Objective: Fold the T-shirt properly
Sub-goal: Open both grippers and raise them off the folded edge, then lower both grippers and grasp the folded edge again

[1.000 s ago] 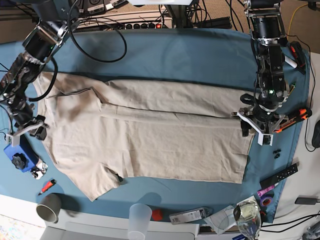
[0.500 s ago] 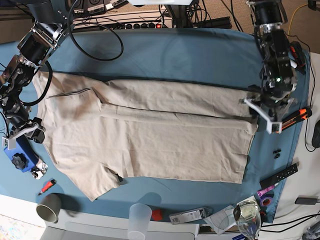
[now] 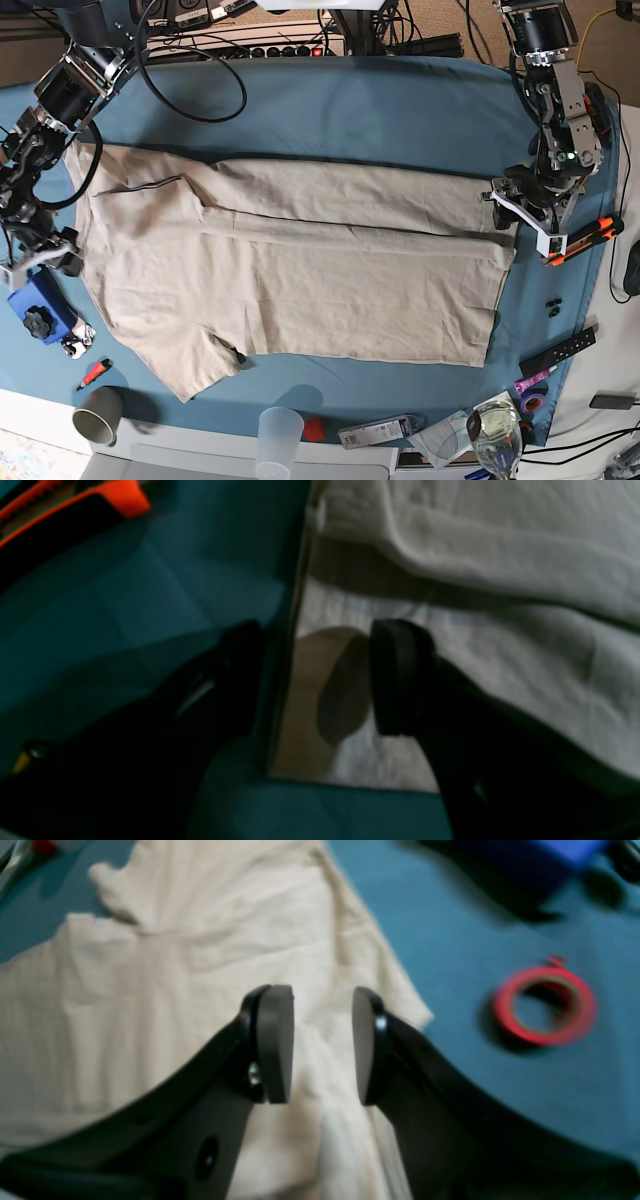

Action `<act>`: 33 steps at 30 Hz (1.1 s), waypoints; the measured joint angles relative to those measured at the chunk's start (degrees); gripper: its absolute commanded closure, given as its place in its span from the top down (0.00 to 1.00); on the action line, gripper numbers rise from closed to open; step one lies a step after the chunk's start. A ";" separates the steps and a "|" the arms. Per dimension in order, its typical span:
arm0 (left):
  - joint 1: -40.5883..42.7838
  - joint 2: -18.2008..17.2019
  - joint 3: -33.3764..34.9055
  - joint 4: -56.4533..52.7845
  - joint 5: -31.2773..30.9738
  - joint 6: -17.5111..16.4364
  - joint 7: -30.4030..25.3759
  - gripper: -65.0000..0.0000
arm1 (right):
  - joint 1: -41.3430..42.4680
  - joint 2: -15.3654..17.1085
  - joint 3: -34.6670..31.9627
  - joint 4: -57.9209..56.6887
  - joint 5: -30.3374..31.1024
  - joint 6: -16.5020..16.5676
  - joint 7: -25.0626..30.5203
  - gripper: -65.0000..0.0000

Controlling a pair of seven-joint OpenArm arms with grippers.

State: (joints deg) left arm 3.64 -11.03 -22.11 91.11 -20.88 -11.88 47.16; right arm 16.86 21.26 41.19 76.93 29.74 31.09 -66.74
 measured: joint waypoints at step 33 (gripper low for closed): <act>-0.17 -0.28 -0.04 0.04 -0.85 0.00 1.95 0.51 | -12.50 -3.85 9.38 -3.19 -5.05 -1.51 3.91 0.31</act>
State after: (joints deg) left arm 3.46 -11.31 -22.15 91.15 -21.74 -11.88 49.10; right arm 4.36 17.41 50.57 73.73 24.69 29.58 -62.83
